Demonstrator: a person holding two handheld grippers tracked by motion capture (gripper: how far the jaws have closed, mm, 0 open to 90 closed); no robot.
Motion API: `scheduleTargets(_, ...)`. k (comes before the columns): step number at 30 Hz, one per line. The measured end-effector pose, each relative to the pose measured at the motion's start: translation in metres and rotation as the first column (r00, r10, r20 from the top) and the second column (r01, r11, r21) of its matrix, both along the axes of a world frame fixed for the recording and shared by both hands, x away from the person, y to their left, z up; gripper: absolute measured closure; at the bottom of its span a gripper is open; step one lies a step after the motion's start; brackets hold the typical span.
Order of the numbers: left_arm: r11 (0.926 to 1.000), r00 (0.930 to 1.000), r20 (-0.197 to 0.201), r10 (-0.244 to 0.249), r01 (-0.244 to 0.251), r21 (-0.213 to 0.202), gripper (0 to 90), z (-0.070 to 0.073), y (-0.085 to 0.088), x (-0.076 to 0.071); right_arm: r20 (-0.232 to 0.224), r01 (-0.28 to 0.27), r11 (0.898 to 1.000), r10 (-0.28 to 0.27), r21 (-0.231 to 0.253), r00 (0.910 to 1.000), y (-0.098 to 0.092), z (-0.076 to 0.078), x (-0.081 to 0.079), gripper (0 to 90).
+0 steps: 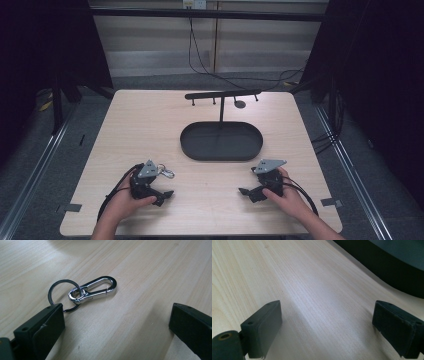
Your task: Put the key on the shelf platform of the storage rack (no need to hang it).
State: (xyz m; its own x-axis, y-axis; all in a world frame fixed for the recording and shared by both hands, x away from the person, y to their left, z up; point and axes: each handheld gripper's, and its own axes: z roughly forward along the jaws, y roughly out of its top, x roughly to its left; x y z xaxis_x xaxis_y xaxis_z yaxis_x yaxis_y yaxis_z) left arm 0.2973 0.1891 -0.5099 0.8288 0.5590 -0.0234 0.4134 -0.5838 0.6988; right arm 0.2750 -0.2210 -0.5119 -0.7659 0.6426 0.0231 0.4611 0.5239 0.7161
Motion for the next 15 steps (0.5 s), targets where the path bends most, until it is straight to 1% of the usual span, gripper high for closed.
scheduleTargets(5, 1.0, 1.0, -0.003, 0.001, -0.001, 0.003, 0.2, 0.001, 0.0, 0.0, 0.0, 0.0, 1.0, 0.0, 0.0, 1.0, 0.0, 0.0, 0.0, 8.8)
scheduleTargets(6, 1.0, 0.9999, -0.007, 0.008, -0.008, 0.003, 0.8, 0.001, 0.0, 0.0, 0.0, 0.0, 1.0, 0.0, 0.0, 1.0, 0.0, 0.0, 0.0, 8.8)
scheduleTargets(7, 0.9998, 0.9999, -0.012, 0.004, -0.004, 0.017, 1.8, 0.003, 0.0, 0.001, 0.0, 0.0, 1.0, 0.0, 0.0, 1.0, 0.0, 0.0, 0.0, 8.8)
scheduleTargets(10, 0.9985, 0.9993, -0.031, 0.021, -0.02, 0.051, 8.4, 0.008, 0.0, 0.002, 0.0, 0.0, 1.0, 0.0, 0.0, 1.0, 0.0, 0.0, 0.0, 8.8)
scheduleTargets(11, 0.9982, 0.9987, -0.047, 0.022, -0.019, 0.057, 11.4, 0.01, 0.0, 0.002, 0.0, 0.0, 1.0, 0.0, 0.0, 1.0, 0.0, 0.0, 0.0, 8.8)
scheduleTargets(12, 0.9975, 0.998, -0.053, 0.034, -0.031, 0.064, 15.3, 0.012, 0.0, 0.003, 0.0, 0.0, 1.0, 0.0, 0.0, 1.0, 0.0, 0.0, 0.0, 8.8)
scheduleTargets(13, 0.9969, 0.9957, -0.083, 0.041, -0.035, 0.07, 17.5, 0.015, 0.001, 0.004, 0.0, 0.0, 1.0, 0.0, 0.0, 1.0, 0.0, 0.0, 0.0, 8.8)
scheduleTargets(15, 0.9969, 0.995, -0.089, 0.045, -0.039, 0.068, 17.2, 0.015, 0.001, 0.005, 0.0, 0.0, 1.0, 0.0, 0.0, 1.0, 0.0, 0.0, 0.0, 8.8)
